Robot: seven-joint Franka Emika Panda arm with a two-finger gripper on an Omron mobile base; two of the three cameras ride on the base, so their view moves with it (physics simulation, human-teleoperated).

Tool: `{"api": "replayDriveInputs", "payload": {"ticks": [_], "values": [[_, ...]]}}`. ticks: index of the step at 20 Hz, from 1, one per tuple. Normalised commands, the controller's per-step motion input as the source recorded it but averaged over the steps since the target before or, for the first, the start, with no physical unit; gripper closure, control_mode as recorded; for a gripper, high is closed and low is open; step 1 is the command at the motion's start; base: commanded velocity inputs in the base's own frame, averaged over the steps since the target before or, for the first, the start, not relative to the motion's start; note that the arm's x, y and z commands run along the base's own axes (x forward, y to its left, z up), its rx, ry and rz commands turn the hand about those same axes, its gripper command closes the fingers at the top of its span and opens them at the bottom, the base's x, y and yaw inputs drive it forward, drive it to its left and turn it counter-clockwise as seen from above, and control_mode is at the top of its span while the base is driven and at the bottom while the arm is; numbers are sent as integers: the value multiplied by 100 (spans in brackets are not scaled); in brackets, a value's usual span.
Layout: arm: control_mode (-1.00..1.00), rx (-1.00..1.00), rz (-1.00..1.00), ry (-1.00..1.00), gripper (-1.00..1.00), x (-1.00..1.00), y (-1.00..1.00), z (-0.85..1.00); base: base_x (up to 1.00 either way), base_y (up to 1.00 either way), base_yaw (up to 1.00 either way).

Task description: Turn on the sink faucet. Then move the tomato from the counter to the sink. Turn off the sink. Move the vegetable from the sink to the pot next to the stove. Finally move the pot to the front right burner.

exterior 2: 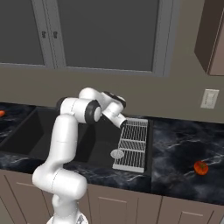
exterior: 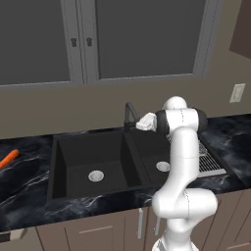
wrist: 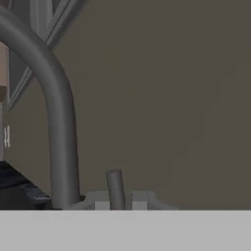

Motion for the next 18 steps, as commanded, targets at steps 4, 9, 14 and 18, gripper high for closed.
{"api": "replayDriveInputs", "payload": {"ticks": [4,9,14,18], "values": [[-100,17,-8,13,100,0,-58,-46,0,0,0],[-100,17,-7,13,100,2,-62,-34,0,0,0],[-100,17,-7,14,100,5,-66,-37,0,0,0],[-100,16,-5,16,100,9,-66,-38,0,0,0]]}}
